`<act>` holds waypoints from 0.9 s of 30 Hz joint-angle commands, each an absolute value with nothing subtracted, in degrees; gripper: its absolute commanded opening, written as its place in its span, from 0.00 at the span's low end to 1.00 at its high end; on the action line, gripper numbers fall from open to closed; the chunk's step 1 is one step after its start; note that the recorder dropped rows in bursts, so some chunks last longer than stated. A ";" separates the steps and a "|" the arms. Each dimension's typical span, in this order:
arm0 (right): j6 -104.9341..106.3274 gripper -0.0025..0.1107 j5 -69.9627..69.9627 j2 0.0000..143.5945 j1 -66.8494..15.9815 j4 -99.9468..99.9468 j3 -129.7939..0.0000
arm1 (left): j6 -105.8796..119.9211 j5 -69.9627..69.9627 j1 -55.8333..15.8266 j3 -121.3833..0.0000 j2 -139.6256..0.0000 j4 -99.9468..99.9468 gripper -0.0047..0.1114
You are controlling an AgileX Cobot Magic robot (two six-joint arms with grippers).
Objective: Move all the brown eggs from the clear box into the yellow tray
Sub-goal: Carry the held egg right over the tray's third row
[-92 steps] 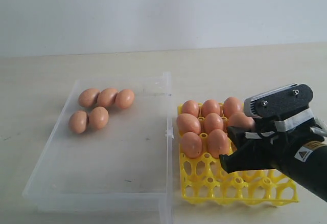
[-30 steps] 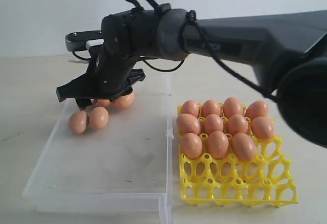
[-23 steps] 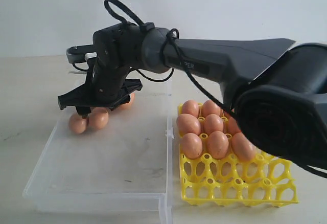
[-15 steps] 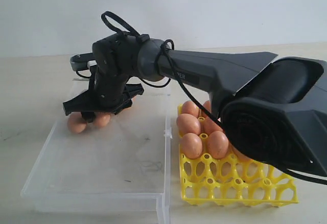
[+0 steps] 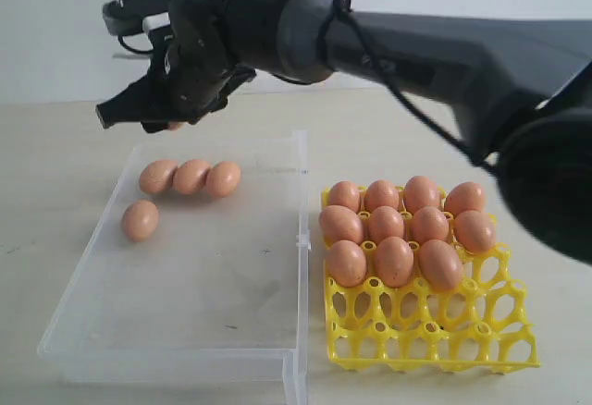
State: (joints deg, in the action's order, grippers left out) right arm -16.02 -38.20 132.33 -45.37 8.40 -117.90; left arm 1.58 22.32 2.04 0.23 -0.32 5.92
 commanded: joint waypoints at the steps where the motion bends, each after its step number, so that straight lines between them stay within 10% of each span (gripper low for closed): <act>1: -14.58 0.02 -22.99 122.56 -45.36 9.57 -102.68 | 1.32 21.79 1.71 0.00 0.00 5.78 0.04; 10: 9.21 0.02 15.85 99.99 -42.51 -11.30 -59.16 | 1.32 21.79 1.71 0.00 0.00 5.78 0.04; 27: 24.42 0.02 41.03 76.58 -39.19 -40.92 -15.34 | 1.32 21.79 1.71 0.00 0.00 5.78 0.04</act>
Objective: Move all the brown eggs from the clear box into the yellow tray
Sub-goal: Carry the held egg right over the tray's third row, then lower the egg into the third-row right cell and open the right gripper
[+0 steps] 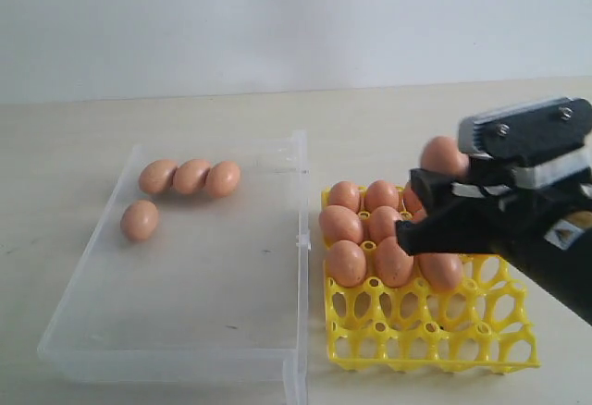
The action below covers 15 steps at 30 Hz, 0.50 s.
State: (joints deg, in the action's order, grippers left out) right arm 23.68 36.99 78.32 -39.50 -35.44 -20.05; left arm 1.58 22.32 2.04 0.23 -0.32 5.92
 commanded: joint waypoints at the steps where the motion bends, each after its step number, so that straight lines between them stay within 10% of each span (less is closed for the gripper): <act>1: 24.42 0.02 41.03 76.80 -39.19 -41.84 -14.30 | 1.32 21.79 1.71 0.00 0.00 5.78 0.04; 15: 22.27 0.02 46.36 87.59 -39.19 -50.41 -12.35 | 1.32 21.79 1.71 0.00 0.00 5.78 0.04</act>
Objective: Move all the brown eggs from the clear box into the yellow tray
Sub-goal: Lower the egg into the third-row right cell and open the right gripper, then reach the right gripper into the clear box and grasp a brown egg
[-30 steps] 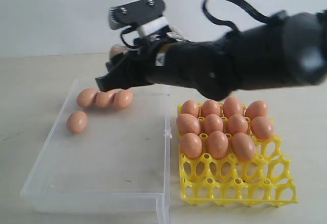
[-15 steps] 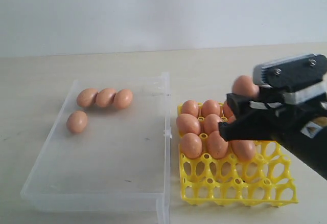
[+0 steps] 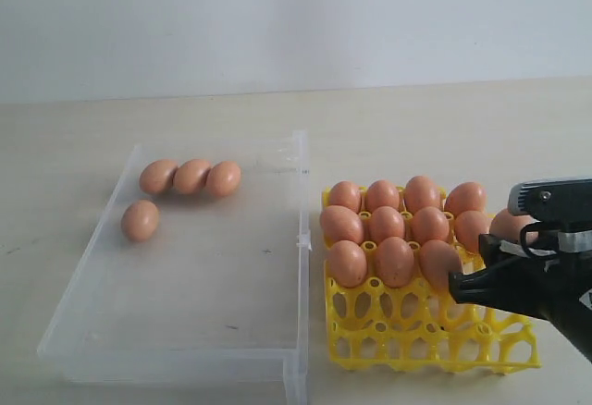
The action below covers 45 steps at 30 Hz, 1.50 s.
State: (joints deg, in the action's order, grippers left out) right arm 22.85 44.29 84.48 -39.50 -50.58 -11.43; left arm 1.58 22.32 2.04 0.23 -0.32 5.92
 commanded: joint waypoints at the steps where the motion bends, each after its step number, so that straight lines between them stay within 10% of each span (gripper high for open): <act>1: 22.27 0.02 46.36 88.23 -39.19 -50.41 -12.76 | 1.32 21.79 1.71 0.00 0.00 5.78 0.04; 5: 21.35 0.05 46.15 90.15 -37.90 -50.23 -14.74 | 1.32 21.79 1.71 0.00 0.00 5.78 0.04; 9: 19.63 0.31 44.18 90.12 -34.31 -46.51 -15.36 | 1.32 21.79 1.71 0.00 0.00 5.78 0.04; 17: 19.21 0.30 37.37 92.06 -32.20 -42.00 -18.66 | 1.32 21.79 1.71 0.00 0.00 5.78 0.04; 27: 19.44 0.59 36.49 96.00 -32.20 -42.07 -20.38 | 1.32 21.79 1.71 0.00 0.00 5.78 0.04; 39: 29.66 0.56 32.14 77.30 -32.20 -44.55 -20.61 | 1.32 21.79 1.71 0.00 0.00 5.78 0.04; 45: 28.33 0.25 10.72 71.30 -32.35 -31.71 -28.31 | 1.32 21.79 1.71 0.00 0.00 5.78 0.04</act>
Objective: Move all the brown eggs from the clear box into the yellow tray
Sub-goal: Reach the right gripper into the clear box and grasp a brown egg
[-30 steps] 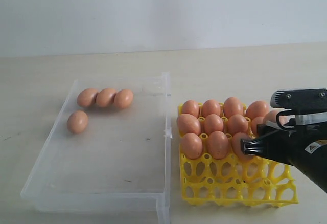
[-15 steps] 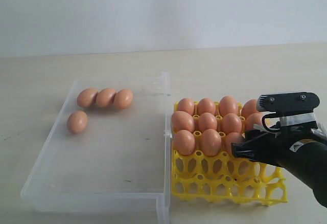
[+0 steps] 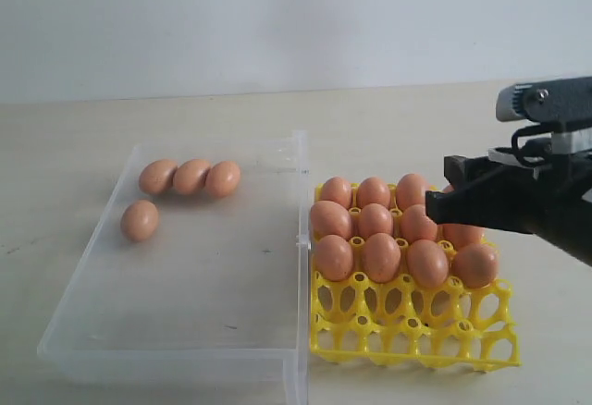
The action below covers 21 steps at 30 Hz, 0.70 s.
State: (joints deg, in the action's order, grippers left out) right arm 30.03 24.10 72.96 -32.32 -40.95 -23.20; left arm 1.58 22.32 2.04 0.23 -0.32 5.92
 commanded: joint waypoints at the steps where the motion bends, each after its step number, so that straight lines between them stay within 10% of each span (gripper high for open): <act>1: 26.12 0.17 6.79 72.02 -32.35 -28.38 -30.60 | 1.32 21.79 1.71 0.00 0.00 5.78 0.04; 3: 21.59 0.03 0.69 75.09 -32.35 -22.06 -35.89 | 1.32 21.79 1.71 0.00 0.00 5.78 0.04; 11: -3.91 0.04 -19.45 98.12 -38.03 -4.13 -64.70 | 1.32 21.79 1.71 0.00 0.00 5.78 0.04; 21: -3.50 0.53 -31.94 122.40 -42.01 -15.75 -95.54 | 1.32 21.79 1.71 0.00 0.00 5.78 0.04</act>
